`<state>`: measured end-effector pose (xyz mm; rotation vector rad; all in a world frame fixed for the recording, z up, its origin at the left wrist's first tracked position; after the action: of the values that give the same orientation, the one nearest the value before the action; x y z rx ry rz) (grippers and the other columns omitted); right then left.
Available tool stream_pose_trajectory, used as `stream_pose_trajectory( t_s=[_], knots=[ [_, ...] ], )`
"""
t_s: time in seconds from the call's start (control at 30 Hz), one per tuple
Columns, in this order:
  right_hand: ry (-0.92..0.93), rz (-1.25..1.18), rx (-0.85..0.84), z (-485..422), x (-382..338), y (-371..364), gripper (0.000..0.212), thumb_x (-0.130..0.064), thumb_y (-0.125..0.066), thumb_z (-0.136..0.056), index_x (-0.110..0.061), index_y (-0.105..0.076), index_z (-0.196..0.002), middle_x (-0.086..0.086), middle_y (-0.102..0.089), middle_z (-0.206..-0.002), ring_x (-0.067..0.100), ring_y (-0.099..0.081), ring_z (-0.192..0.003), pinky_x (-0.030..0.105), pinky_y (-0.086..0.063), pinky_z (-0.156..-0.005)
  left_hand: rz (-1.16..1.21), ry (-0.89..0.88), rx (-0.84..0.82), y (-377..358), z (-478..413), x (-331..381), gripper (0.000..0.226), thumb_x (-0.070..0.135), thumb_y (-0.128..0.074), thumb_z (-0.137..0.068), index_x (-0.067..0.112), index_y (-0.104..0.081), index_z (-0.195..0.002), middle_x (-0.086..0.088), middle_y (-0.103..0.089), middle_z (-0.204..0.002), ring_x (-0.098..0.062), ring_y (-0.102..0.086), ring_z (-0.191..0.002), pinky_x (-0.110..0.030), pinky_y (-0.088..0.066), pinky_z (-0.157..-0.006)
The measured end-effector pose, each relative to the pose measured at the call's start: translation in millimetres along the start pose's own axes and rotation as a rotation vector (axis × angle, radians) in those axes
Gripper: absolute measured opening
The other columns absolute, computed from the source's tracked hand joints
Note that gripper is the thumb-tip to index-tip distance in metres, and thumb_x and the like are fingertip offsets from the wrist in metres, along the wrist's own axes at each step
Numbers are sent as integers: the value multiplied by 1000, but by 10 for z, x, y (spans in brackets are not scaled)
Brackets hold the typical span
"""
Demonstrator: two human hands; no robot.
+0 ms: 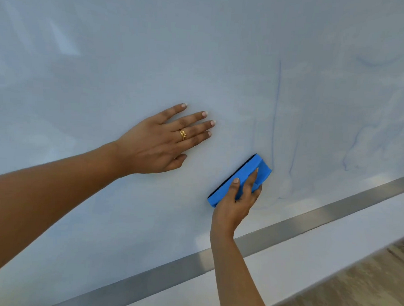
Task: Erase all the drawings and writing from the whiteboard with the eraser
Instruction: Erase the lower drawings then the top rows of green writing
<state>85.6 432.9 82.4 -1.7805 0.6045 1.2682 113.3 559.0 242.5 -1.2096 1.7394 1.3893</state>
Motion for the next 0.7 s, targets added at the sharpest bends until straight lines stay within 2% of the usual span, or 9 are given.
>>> stream_pose_trajectory(
  t_s=[0.07, 0.17, 0.33, 0.47, 0.53, 0.57, 0.63, 0.67, 0.7],
  knots=[
    [-119, -13, 33, -32, 130, 94, 45, -30, -42, -98, -42, -30, -140, -6, -16, -154, 14, -36, -133, 39, -37, -107, -31, 24, 22, 90, -177, -213, 56, 33, -28, -94, 8, -37, -143, -10, -32, -150, -26, -26, -139, -44, -12, -114],
    [-248, -31, 60, -53, 241, 177, 46, -31, -42, -98, -41, -28, -141, -6, -15, -154, 13, -33, -135, 32, -34, -105, -63, 57, 24, 209, -422, -500, 57, 35, -29, -93, 7, -38, -142, -12, -34, -149, -29, -29, -139, -46, -13, -113],
    [-304, -6, 61, -53, 211, 196, 46, -30, -44, -98, -43, -30, -140, -6, -16, -153, 18, -36, -133, 38, -37, -105, -109, 82, 15, 235, -526, -567, 59, 36, -25, -95, 6, -32, -144, -13, -30, -151, -29, -25, -140, -47, -13, -114],
    [-82, 3, -10, -72, -152, 31, 42, -28, -44, -97, -58, -30, -122, -6, -19, -151, 14, -36, -133, 42, -41, -104, -128, 103, 30, 233, -521, -550, 58, 36, -26, -95, 6, -31, -145, -12, -29, -151, -27, -24, -141, -46, -15, -114],
    [78, 52, -69, -103, -429, -109, 45, -26, -45, -96, -59, -28, -122, -5, -16, -153, 6, -25, -137, 32, -37, -106, -126, 114, 25, 235, -525, -560, 58, 35, -26, -95, 6, -30, -145, -12, -28, -152, -26, -22, -141, -46, -15, -115],
    [153, 85, -99, -130, -571, -181, 46, -25, -45, -96, -57, -26, -124, -6, -15, -153, 0, -19, -135, 23, -33, -106, -120, 120, 20, 235, -525, -560, 58, 35, -25, -95, 6, -30, -145, -12, -27, -152, -26, -21, -141, -46, -14, -115],
    [264, 158, -141, -195, -833, -308, 49, -24, -45, -97, -56, -21, -126, -10, -12, -152, -8, -14, -126, 6, -22, -97, -109, 126, 11, 234, -523, -554, 58, 35, -24, -96, 6, -29, -146, -12, -26, -152, -26, -20, -142, -46, -15, -115],
    [311, 191, -146, -236, -950, -354, 51, -24, -45, -97, -56, -18, -127, -11, -12, -152, -9, -14, -123, 5, -21, -96, -104, 126, 10, 237, -525, -550, 58, 36, -24, -96, 6, -30, -146, -12, -26, -152, -26, -21, -142, -46, -16, -115],
    [362, 215, -143, -277, -1064, -388, 52, -24, -44, -98, -55, -16, -128, -9, -11, -153, -6, -16, -122, 10, -23, -98, -100, 124, 12, 240, -526, -546, 58, 36, -24, -96, 6, -30, -146, -12, -26, -152, -27, -21, -142, -46, -16, -115]
  ],
)
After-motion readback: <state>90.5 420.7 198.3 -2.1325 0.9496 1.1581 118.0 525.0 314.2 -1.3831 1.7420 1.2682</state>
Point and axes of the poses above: each hand's wrist, its own z-axis away from the middle knuckle, its own y-axis out of the back of the hand, x = y × z, the point moved 6 cm from there along -z, towards the middle knuckle
